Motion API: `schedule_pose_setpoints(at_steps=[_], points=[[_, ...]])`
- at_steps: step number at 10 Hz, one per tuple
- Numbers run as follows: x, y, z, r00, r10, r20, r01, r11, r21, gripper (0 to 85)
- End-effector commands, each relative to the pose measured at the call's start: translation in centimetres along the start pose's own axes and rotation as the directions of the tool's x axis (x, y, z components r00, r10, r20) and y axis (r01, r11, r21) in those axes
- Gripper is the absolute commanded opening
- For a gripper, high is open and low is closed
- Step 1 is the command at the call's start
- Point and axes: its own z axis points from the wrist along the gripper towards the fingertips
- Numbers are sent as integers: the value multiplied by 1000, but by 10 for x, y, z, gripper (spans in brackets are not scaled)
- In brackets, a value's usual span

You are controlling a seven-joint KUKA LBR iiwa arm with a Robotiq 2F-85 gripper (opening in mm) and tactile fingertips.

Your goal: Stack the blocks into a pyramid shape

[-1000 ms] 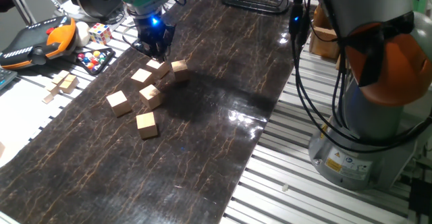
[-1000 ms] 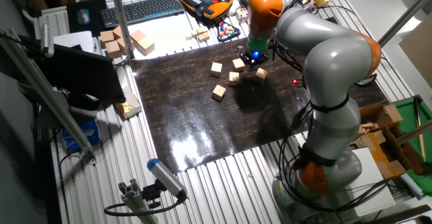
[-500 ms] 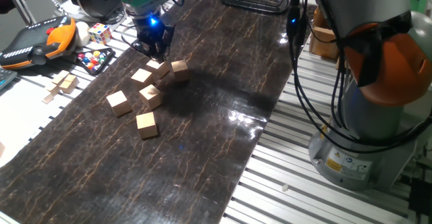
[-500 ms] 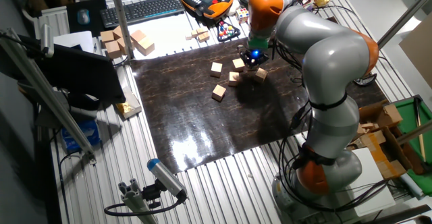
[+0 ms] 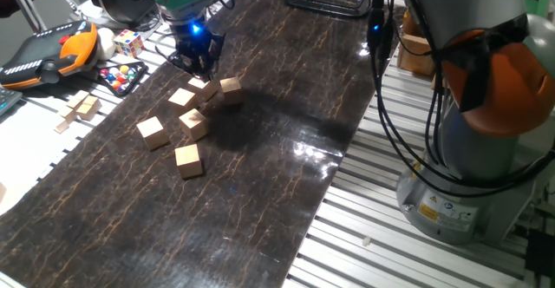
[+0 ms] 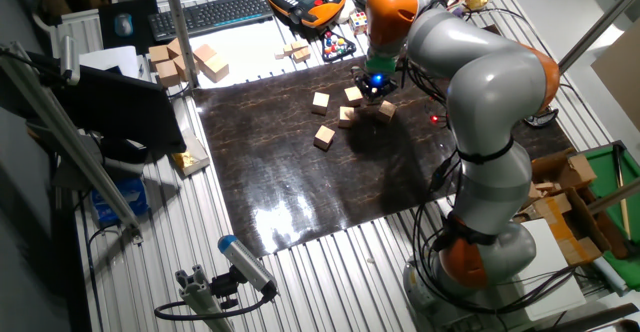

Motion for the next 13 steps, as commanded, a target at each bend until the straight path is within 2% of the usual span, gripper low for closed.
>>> schedule_pose_setpoints(at_steps=[1,5,10,13], points=[[0,-3,1,1000,-6,0,6,1000,0,7],[-3,-13,8,1000,-19,10,19,1000,9,7],[-7,-30,21,1000,-19,7,19,1000,5,7],[-8,-41,29,1000,-18,0,18,1000,-17,7]])
